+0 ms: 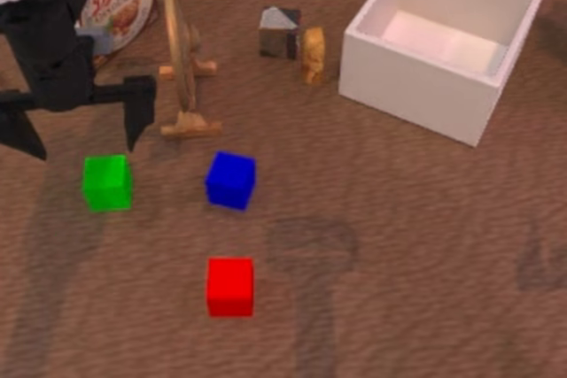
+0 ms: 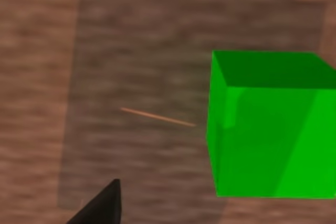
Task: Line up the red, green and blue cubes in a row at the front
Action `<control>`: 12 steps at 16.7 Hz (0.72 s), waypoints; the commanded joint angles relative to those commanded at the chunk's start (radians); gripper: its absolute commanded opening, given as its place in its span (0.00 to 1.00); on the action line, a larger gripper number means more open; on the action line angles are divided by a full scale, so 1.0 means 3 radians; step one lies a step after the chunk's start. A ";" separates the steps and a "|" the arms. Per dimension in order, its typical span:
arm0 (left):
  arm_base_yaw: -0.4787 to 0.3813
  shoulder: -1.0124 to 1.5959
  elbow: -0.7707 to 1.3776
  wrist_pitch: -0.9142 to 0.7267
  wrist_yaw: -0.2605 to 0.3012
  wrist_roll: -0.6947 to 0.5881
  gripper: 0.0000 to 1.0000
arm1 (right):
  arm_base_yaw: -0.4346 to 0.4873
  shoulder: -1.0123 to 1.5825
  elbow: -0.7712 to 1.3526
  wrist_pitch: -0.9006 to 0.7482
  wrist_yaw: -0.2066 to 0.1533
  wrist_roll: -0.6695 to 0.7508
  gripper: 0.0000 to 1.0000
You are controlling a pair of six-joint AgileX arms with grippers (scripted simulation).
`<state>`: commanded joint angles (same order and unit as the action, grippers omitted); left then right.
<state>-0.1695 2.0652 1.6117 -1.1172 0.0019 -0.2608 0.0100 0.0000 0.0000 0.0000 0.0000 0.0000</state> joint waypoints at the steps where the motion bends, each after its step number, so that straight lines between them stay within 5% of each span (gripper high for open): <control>1: 0.0000 0.0000 0.0000 0.0000 0.0000 0.0000 1.00 | 0.0000 0.0000 0.0000 0.0000 0.0000 0.0000 1.00; 12: 0.0005 0.0343 -0.0542 0.0889 0.0003 0.0010 1.00 | 0.0000 0.0000 0.0000 0.0000 0.0000 0.0000 1.00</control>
<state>-0.1679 2.1680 1.4490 -0.8507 0.0028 -0.2578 0.0100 0.0000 0.0000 0.0000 0.0000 0.0000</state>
